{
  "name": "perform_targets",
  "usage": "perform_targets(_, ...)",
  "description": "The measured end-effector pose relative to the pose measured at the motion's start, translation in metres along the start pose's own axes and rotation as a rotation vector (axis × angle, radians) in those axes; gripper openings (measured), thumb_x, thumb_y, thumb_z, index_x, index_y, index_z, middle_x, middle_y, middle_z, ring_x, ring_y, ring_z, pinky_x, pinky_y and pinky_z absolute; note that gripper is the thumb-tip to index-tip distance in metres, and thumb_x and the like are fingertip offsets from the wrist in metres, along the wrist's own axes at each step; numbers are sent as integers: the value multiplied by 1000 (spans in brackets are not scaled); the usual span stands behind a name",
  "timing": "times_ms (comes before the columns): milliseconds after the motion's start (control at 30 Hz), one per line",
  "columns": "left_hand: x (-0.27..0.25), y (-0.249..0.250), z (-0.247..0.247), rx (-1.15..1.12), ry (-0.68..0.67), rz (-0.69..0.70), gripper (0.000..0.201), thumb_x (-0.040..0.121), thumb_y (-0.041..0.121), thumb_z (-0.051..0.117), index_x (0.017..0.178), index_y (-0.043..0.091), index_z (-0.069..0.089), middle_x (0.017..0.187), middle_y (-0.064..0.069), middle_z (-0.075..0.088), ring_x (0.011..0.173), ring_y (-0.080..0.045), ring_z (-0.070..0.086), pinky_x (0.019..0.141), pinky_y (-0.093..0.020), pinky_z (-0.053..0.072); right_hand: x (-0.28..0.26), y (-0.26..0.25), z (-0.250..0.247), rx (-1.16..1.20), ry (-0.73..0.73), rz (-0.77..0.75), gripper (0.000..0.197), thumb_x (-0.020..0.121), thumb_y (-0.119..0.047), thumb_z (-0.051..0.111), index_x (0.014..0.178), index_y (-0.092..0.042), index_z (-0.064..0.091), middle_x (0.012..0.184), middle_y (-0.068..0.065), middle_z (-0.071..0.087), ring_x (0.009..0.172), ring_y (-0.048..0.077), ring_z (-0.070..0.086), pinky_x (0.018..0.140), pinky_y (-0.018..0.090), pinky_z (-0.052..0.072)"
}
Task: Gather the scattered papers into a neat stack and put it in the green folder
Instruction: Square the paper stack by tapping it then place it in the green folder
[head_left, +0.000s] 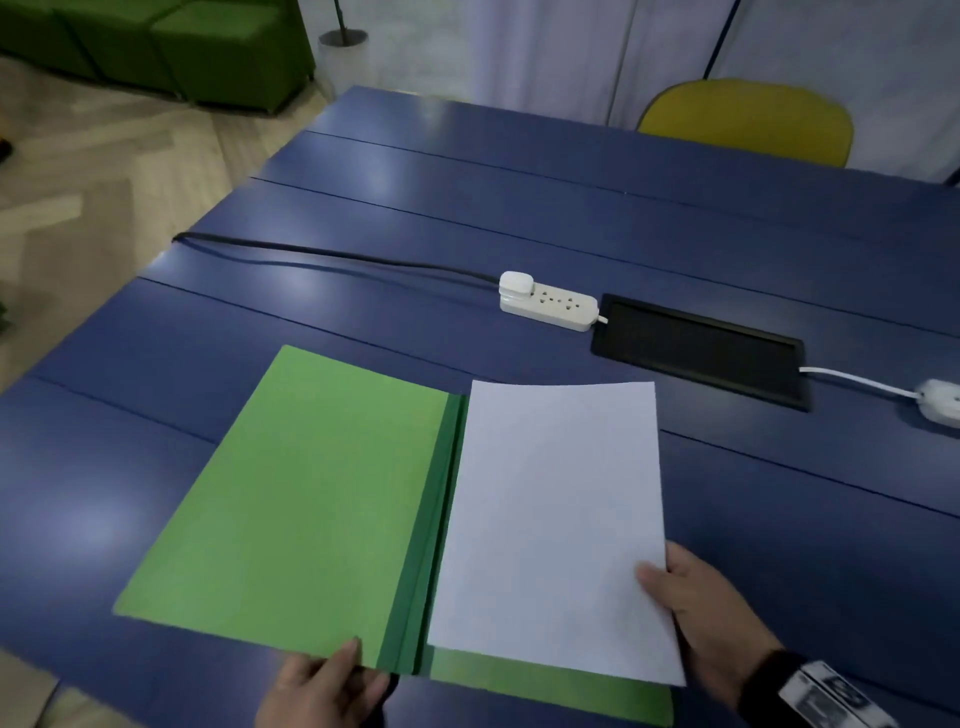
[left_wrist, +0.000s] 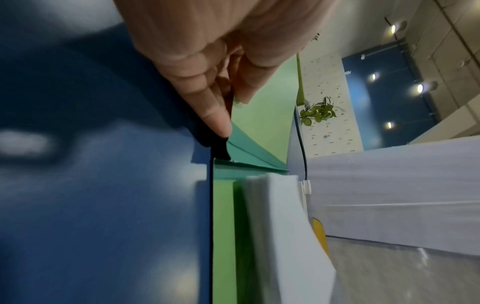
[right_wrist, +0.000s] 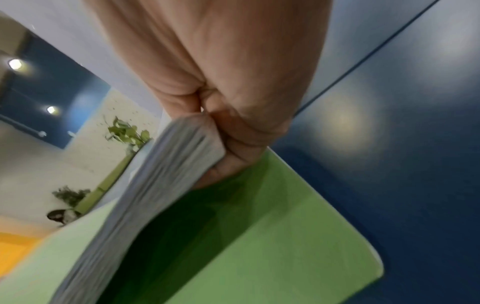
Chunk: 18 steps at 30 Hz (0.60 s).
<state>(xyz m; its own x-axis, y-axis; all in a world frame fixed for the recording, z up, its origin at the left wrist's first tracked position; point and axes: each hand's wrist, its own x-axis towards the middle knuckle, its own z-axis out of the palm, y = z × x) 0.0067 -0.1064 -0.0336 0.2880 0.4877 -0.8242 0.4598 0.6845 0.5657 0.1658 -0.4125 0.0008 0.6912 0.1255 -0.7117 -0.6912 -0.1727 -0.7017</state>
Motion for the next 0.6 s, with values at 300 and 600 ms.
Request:
perform_targets(300,-15,-9,-4,-42,-32,58,25,86,14,70,96,-4,55,84,-24,65,53,-22,70,52,-29,58,8,19,0,-90,49,57,22,103,-5,48,113,-5,67,106,14,78,103,38,71,95,55,55)
perform_targets(600,-41,-23,13,45,57,508,29,82,-13,67,81,15,73,79,-12,74,66,-23,70,57,-29,61,3,33,-6,-135,80,47,20,102,-8,52,112,-6,68,106,12,78,102,37,72,95,56,55)
